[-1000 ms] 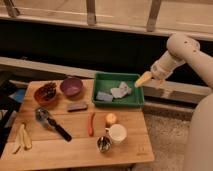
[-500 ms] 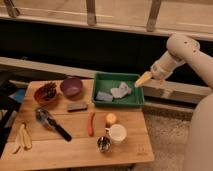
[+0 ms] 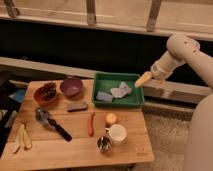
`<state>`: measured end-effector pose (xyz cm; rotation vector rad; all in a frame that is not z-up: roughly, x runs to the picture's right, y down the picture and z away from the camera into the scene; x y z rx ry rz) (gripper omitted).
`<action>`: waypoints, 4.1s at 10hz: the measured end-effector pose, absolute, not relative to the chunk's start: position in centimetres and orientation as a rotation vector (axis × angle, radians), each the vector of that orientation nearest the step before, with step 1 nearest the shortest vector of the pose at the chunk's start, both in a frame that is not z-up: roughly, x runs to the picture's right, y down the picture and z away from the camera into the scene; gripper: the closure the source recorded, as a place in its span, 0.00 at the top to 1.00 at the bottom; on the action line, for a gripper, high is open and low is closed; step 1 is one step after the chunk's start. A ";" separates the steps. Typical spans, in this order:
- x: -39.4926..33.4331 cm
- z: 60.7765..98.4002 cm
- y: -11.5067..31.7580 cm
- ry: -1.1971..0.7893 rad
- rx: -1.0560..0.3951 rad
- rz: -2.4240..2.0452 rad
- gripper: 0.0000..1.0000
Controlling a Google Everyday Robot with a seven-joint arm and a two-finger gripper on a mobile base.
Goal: Wipe purple bowl with eraser
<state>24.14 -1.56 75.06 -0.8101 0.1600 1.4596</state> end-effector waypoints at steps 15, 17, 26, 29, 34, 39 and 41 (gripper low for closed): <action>6.0 71.7 -4.4 -0.066 -0.601 1.063 0.79; 5.5 71.5 -4.4 -0.074 -0.594 1.055 0.79; -7.3 71.7 -4.1 -0.137 -0.564 0.709 0.79; -12.1 72.1 -2.9 -0.177 -0.606 0.596 0.79; -15.9 72.3 -1.4 -0.214 -0.671 0.558 0.79; -16.9 73.7 -0.3 -0.230 -0.699 0.546 0.79; -17.5 76.1 1.8 -0.235 -0.735 0.523 0.79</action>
